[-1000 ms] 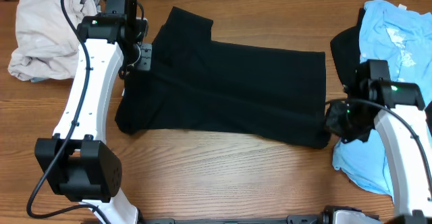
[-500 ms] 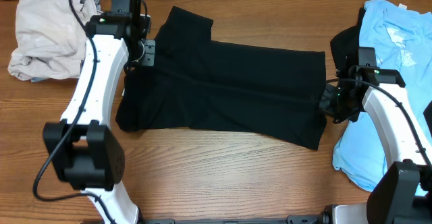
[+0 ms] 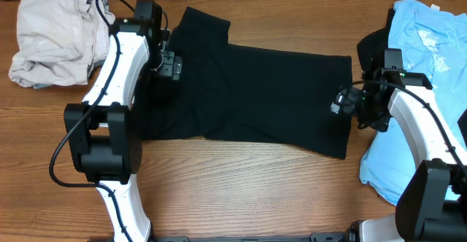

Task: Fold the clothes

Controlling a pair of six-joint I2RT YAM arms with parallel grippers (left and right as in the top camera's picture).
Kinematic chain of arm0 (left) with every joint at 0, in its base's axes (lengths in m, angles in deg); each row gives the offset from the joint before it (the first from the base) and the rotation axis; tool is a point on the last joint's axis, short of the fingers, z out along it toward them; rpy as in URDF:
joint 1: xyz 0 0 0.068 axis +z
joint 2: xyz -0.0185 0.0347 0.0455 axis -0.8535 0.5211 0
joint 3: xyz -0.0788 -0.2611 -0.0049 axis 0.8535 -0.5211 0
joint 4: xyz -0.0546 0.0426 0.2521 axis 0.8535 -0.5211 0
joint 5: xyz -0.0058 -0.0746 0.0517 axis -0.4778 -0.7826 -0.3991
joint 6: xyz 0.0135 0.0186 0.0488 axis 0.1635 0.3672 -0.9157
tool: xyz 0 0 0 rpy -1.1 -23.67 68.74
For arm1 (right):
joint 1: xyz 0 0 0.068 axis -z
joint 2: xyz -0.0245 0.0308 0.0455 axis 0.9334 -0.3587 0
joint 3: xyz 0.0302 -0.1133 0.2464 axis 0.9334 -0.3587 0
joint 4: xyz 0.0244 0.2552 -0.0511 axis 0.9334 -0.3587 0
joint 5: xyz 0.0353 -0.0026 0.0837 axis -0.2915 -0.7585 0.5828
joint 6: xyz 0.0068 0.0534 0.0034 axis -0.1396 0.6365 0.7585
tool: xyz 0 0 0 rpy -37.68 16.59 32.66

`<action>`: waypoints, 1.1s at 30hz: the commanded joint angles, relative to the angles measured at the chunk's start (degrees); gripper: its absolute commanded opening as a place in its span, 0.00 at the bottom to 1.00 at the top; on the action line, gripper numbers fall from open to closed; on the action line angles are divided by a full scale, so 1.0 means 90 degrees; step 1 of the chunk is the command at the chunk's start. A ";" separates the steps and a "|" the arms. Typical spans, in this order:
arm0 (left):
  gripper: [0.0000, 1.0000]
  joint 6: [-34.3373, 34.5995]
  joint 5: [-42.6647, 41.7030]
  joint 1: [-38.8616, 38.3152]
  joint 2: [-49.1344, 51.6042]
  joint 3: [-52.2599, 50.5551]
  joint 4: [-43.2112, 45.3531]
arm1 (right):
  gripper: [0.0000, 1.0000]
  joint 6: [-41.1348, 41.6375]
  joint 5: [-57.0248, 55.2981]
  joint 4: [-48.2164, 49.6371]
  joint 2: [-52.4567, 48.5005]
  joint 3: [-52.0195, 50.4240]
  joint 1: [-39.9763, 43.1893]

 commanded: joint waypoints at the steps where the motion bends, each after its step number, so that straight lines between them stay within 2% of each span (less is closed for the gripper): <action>1: 1.00 0.0214 0.0005 -0.0036 -0.0389 0.1107 -0.0726 | 1.00 0.0029 0.0073 -0.0362 0.0163 0.0486 0.0024; 5: 1.00 0.0481 -0.0022 -0.0036 -0.0845 0.2276 -0.2059 | 1.00 0.0034 0.0328 -0.1110 0.0801 0.0719 0.0024; 9: 1.00 0.0750 -0.0017 -0.0044 -0.1348 0.2373 -0.2851 | 1.00 0.0073 0.0384 -0.1773 0.1484 0.0661 0.0024; 13: 1.00 0.0860 -0.0041 -0.0041 -0.1506 0.2251 -0.3509 | 1.00 0.0236 0.0483 -0.1999 0.2042 0.0350 0.0024; 19: 1.00 0.1059 -0.0104 -0.0029 -0.1705 0.0491 -0.3026 | 1.00 0.0240 0.0605 -0.1445 0.2317 -0.0665 0.0024; 25: 1.00 0.1010 -0.0012 0.0158 -0.1705 -0.1314 -0.1608 | 1.00 0.0143 0.0593 -0.0884 0.2317 -0.1217 0.0024; 28: 1.00 0.0488 -0.0029 0.0352 -0.1700 -0.1943 -0.0918 | 0.99 0.0005 0.0571 -0.0843 0.2317 -0.1248 0.0024; 30: 1.00 -0.0398 -0.0452 0.0520 -0.1698 -0.2363 -0.0245 | 0.99 0.0002 0.0546 -0.0835 0.2317 -0.1248 0.0024; 33: 1.00 -0.1333 -0.1195 0.0729 -0.1698 -0.2832 0.0520 | 0.98 0.0005 0.0546 -0.0811 0.2317 -0.1248 0.0024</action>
